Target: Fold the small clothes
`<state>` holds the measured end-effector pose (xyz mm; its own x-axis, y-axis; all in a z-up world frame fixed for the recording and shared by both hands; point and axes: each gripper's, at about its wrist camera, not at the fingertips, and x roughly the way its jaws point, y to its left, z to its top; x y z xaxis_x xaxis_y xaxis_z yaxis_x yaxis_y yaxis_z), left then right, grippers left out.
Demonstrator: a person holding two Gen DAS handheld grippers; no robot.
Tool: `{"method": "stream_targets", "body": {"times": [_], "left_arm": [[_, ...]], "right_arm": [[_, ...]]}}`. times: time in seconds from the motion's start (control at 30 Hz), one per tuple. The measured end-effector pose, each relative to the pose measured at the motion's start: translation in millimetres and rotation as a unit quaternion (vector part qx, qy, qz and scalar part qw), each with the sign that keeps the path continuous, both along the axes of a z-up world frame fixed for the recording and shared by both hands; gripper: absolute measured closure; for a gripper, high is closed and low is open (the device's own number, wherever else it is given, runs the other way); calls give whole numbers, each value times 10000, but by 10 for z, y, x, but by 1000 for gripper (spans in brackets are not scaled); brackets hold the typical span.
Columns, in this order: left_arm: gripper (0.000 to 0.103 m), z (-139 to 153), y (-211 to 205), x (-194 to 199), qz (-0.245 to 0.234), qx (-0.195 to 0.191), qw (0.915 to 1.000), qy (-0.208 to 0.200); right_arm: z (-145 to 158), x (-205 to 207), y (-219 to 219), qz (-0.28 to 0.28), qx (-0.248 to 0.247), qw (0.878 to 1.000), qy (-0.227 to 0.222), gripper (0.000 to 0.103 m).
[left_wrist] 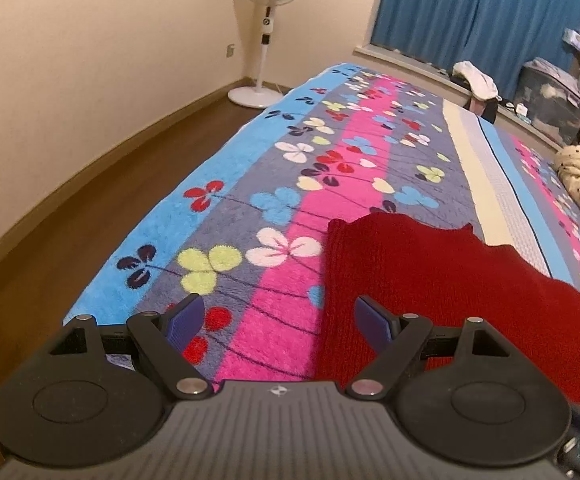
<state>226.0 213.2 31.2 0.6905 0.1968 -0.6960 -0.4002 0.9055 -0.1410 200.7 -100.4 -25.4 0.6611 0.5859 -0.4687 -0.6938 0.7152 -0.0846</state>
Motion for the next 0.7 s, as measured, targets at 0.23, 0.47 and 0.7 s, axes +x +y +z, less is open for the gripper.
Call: {"method": "stream_targets", "body": {"times": [0.23, 0.47, 0.7], "left_arm": [[17, -76, 62, 74, 16, 54, 9998, 188], [17, -147, 60, 147, 19, 127, 9992, 377], [17, -173, 10, 209, -43, 146, 9989, 439]], "right_arm": [[-183, -97, 408, 614, -160, 9978, -174, 63], [-399, -256, 808, 1289, -617, 9882, -546, 57], [-610, -358, 1023, 1498, -1343, 9724, -1183, 51]]}}
